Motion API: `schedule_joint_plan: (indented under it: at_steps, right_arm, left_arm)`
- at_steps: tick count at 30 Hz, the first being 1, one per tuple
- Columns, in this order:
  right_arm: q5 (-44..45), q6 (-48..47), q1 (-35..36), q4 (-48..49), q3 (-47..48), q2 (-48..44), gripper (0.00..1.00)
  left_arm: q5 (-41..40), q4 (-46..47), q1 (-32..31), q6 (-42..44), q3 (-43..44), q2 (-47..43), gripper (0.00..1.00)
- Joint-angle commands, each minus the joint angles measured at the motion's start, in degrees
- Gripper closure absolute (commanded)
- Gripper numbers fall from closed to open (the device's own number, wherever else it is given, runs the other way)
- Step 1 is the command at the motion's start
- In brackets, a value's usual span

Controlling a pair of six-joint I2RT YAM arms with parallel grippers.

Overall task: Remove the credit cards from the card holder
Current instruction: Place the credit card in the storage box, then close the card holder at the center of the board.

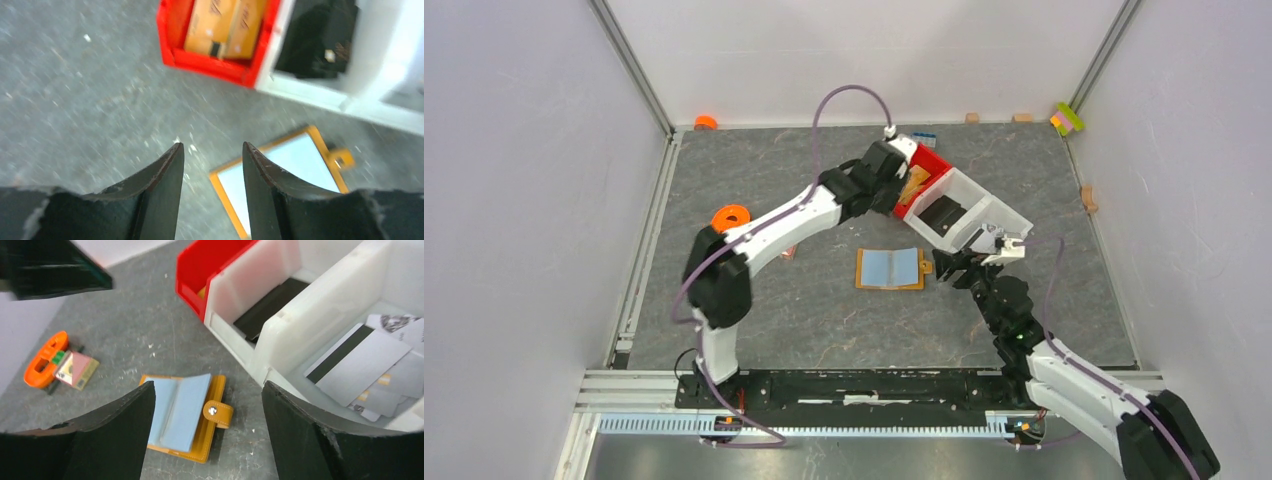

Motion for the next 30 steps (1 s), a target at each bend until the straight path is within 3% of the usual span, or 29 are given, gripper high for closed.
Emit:
schedule_joint_plan:
  at_steps: [1, 4, 8, 10, 12, 13, 15, 17, 24, 30]
  right_arm:
    - [-3.9, 0.6, -0.1, -1.2, 5.4, 7.4, 0.17]
    - [-5.1, 1.1, -0.1, -1.9, 6.9, 12.4, 0.15]
    - [-5.8, 1.6, -0.2, -4.3, 9.7, 17.6, 0.02]
    - [-5.6, 1.5, -0.1, -6.4, 11.8, 20.5, 0.02]
    - [-5.2, 1.5, -0.1, -8.6, 14.0, 24.3, 0.02]
    - [-5.2, 1.6, -0.1, -9.6, 14.9, 25.8, 0.02]
    - [-5.5, 2.0, -0.2, -11.0, 16.9, 28.9, 0.02]
    - [-6.2, 2.2, -0.2, -12.3, 18.3, 31.5, 0.02]
    - [-6.5, 2.0, -0.1, -12.7, 18.9, 33.7, 0.11]
    - [-10.0, 4.2, -0.1, -10.1, 17.3, 33.8, 0.25]
  left_arm:
    - [8.4, 7.0, -1.2, -10.9, -16.1, -11.4, 0.47]
    - [7.2, 13.7, -1.3, -12.1, -29.3, -18.9, 0.45]
    - [7.3, 18.6, -2.4, -15.0, -40.0, -25.2, 0.45]
    - [8.9, 22.9, -2.6, -15.2, -46.1, -28.8, 0.43]
    - [5.8, 27.1, -2.6, -14.2, -51.5, -31.6, 0.33]
    - [2.3, 29.3, -2.5, -14.0, -53.5, -32.5, 0.22]
    - [-2.1, 27.9, -2.1, -13.8, -52.9, -33.0, 0.07]
    - [-4.8, 27.5, -2.1, -13.7, -52.6, -32.7, 0.05]
    - [0.3, 24.1, -1.6, -15.0, -47.7, -23.8, 0.11]
    - [9.4, 23.0, 1.4, -16.9, -45.0, -17.9, 0.20]
